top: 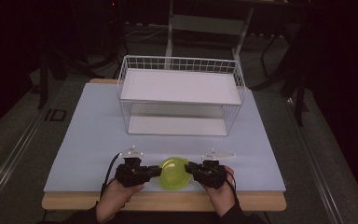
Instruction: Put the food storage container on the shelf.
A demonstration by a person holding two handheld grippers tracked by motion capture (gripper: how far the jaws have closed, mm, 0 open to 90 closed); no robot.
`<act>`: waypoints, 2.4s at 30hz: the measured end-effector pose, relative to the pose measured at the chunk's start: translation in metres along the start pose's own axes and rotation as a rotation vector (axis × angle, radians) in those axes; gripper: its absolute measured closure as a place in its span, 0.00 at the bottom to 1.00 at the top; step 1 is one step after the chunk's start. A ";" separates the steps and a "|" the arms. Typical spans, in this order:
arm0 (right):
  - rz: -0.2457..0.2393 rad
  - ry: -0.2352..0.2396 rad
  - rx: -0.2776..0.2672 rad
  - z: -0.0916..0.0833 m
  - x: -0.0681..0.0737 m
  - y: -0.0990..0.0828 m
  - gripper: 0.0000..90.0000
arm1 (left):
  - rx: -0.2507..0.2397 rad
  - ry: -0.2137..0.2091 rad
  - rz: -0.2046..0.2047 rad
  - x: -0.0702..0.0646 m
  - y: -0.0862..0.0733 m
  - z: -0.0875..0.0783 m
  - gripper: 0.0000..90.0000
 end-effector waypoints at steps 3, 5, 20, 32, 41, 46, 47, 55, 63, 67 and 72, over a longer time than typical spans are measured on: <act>0.004 0.009 0.002 0.000 0.000 0.000 0.88 | -0.003 -0.009 -0.012 0.001 0.000 -0.001 0.91; -0.001 0.003 0.000 0.000 0.000 0.001 0.88 | 0.000 -0.007 -0.011 0.001 0.000 -0.001 0.91; -0.057 -0.014 -0.024 -0.002 0.007 0.003 0.88 | -0.014 0.058 -0.073 -0.002 -0.016 0.002 0.81; -0.046 -0.013 -0.020 -0.001 0.007 0.003 0.88 | -0.048 0.091 -0.072 -0.003 -0.020 0.003 0.78; -0.052 -0.008 -0.027 -0.003 0.009 0.005 0.89 | -0.065 0.091 -0.099 -0.002 -0.012 -0.002 0.89; -0.043 -0.018 -0.044 -0.007 0.007 0.013 0.89 | -0.083 0.076 -0.097 -0.004 0.002 -0.007 0.91; -0.038 -0.018 -0.050 -0.008 0.006 0.016 0.89 | -0.083 0.076 -0.097 -0.004 0.002 -0.007 0.91; -0.025 -0.021 -0.094 -0.022 0.000 0.042 0.89 | -0.087 0.055 -0.054 -0.012 0.038 -0.020 0.91; -0.015 -0.019 -0.152 -0.046 -0.004 0.079 0.89 | -0.112 0.051 0.021 -0.029 0.081 -0.039 0.91; -0.012 -0.030 -0.190 -0.058 -0.007 0.100 0.89 | -0.120 0.048 0.049 -0.035 0.101 -0.046 0.91; -0.008 -0.050 -0.218 -0.070 -0.012 0.126 0.89 | -0.140 0.048 0.064 -0.040 0.126 -0.054 0.91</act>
Point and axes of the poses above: each handheld gripper's, and its own axes: z roughly forward along the jaws, y roughly out of its top, x roughly to its left, the point moved 8 cm from there along z, roughly forward along the jaws, and after that the axes turned 15 degrees about -y, right-handed, at the moved point
